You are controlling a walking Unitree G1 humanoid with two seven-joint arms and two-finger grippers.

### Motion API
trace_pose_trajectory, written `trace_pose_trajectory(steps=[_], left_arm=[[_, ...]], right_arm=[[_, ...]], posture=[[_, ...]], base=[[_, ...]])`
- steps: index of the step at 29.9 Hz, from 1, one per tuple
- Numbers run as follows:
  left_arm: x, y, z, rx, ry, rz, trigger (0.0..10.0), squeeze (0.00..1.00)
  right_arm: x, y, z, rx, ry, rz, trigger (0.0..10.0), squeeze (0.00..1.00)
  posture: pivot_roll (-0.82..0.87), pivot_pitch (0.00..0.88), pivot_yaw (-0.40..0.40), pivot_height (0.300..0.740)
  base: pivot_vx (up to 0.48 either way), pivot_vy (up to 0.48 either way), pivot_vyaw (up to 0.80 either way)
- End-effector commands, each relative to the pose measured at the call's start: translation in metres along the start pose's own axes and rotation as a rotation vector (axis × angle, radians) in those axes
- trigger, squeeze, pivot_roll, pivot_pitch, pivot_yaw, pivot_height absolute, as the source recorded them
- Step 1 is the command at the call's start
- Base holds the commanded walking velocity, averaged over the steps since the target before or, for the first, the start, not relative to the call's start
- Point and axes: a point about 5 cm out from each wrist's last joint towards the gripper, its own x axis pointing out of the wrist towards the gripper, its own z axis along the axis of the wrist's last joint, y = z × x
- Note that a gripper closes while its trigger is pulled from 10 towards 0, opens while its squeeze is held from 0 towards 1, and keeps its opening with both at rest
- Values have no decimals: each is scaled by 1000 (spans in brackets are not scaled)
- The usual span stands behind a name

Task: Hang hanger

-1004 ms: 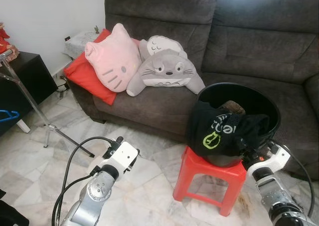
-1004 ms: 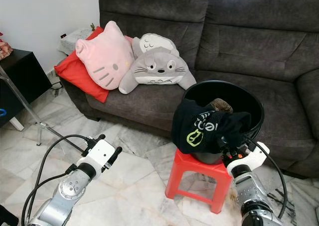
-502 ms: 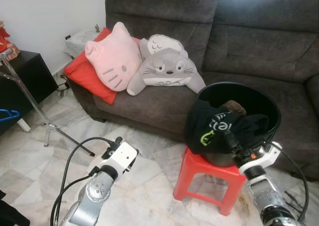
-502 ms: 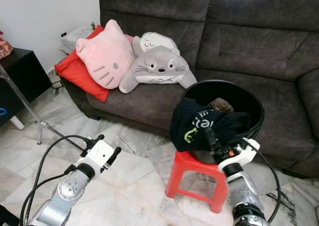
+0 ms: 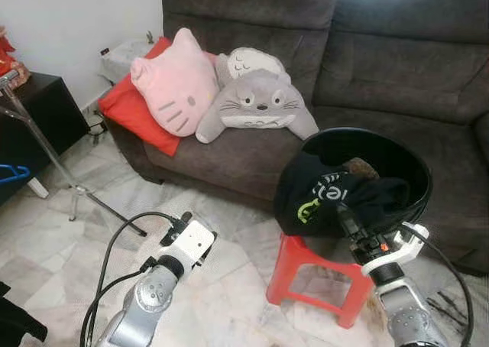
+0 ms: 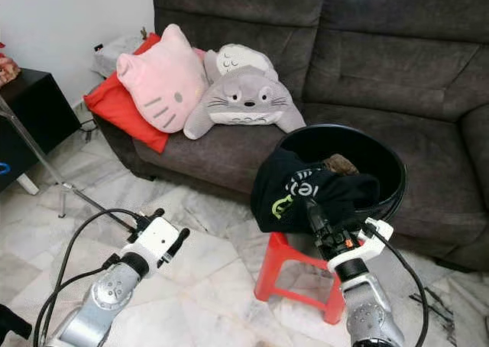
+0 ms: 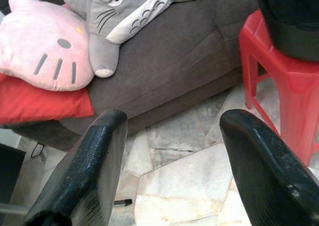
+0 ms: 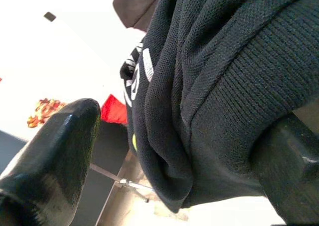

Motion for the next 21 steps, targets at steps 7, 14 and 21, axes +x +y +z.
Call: trace_pose_trajectory(steps=[7, 14, 21], left_arm=[[-1, 0, 1, 30, -9, -8, 10000, 0], [-1, -2, 2, 35, -10, -21, 10000, 0], [-1, -2, 2, 35, -11, -21, 10000, 0]], right_arm=[[-6, -18, 18, -40, -84, -147, 10000, 0], [-4, -39, 39, -51, -155, -342, 10000, 0], [13, -37, 47, -41, -160, -365, 10000, 0]], posture=[[-24, 0, 19, 740], [-25, 0, 34, 740], [-16, 0, 33, 740]], base=[[0, 0, 0], [0, 0, 0], [0, 0, 0]])
